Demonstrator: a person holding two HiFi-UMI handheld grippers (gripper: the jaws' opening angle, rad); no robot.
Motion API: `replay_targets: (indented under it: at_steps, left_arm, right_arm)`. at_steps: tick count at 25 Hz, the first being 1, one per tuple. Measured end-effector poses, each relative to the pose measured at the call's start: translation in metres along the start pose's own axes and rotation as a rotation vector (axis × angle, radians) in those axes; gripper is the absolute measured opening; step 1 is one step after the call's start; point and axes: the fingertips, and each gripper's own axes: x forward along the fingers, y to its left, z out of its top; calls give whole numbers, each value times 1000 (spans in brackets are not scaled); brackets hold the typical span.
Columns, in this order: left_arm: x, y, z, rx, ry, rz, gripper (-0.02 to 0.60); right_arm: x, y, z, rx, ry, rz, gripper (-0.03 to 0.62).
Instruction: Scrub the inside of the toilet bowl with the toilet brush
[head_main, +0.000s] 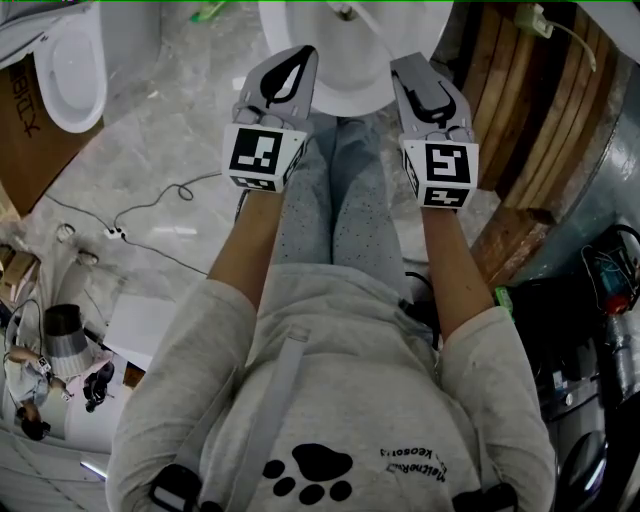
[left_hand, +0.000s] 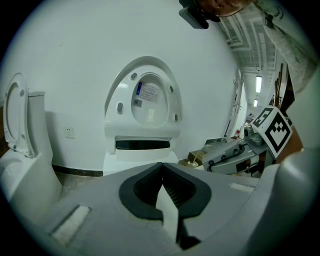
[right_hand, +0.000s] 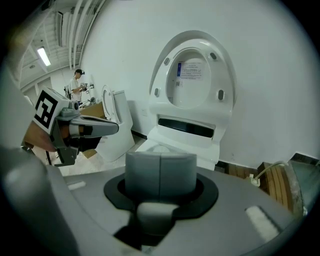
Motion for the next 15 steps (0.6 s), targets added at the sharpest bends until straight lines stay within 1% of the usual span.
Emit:
replay_targets:
  at_steps: [6, 15]
  left_arm:
    - [4, -2, -22, -41, 44, -8, -5]
    - [4, -3, -47, -45, 105, -30, -6]
  right_arm:
    - [5, 3, -20, 2, 44, 16, 149]
    - [13, 14, -49, 7, 132, 30, 149]
